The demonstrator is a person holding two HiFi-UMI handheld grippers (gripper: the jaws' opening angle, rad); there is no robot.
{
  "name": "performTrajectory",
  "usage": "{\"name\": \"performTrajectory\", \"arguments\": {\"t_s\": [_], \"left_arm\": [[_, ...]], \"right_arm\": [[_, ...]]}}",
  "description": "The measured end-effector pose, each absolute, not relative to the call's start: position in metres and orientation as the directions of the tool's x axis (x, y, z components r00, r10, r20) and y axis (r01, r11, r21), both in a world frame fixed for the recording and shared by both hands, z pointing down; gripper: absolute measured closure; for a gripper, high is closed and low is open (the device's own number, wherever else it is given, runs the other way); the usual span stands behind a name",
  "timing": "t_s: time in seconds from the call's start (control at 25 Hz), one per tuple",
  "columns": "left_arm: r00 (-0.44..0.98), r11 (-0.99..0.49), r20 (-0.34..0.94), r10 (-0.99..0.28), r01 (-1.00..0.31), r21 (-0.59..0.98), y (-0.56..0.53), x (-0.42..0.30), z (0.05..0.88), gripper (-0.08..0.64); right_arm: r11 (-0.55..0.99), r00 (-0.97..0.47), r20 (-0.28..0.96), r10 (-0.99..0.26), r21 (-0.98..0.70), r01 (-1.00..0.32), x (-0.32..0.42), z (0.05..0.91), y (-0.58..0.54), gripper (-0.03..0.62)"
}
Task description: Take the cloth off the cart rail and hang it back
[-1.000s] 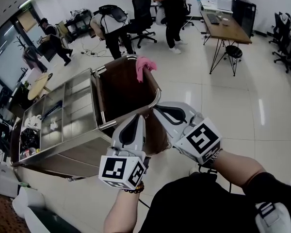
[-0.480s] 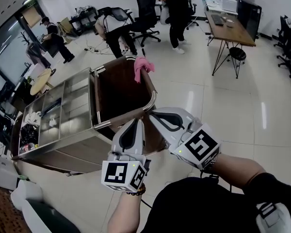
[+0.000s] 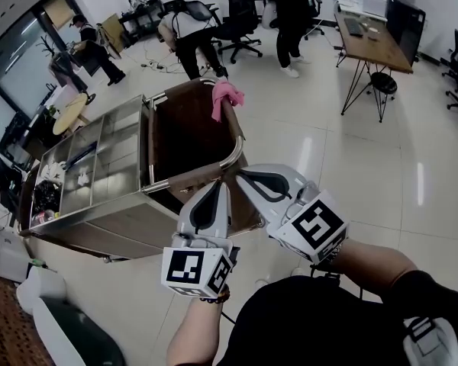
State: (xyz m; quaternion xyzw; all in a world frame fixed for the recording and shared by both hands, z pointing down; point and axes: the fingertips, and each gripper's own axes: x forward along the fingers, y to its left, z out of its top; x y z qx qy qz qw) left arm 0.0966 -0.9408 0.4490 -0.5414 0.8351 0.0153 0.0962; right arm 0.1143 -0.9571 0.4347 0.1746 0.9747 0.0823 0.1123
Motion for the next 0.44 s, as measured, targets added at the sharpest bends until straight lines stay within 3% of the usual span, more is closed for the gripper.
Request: {"name": "performTrajectory", "arguments": {"t_s": [0.32,0.44], "left_arm": [[-0.401,0.417,-0.159,-0.902,-0.905,-0.082,-0.953,0.092,0.456,0.558],[-0.399,0.415,-0.157,-0.903,-0.906,-0.085,-0.956,0.084,0.459,0.558]], "right_arm": [[0.942,-0.931,-0.146,0.334,0.063,0.329,0.112,0.442,-0.965,0.592],[0.936,-0.921,-0.179,0.345,0.138,0.324,0.102,0.442,-0.971,0.592]]}}
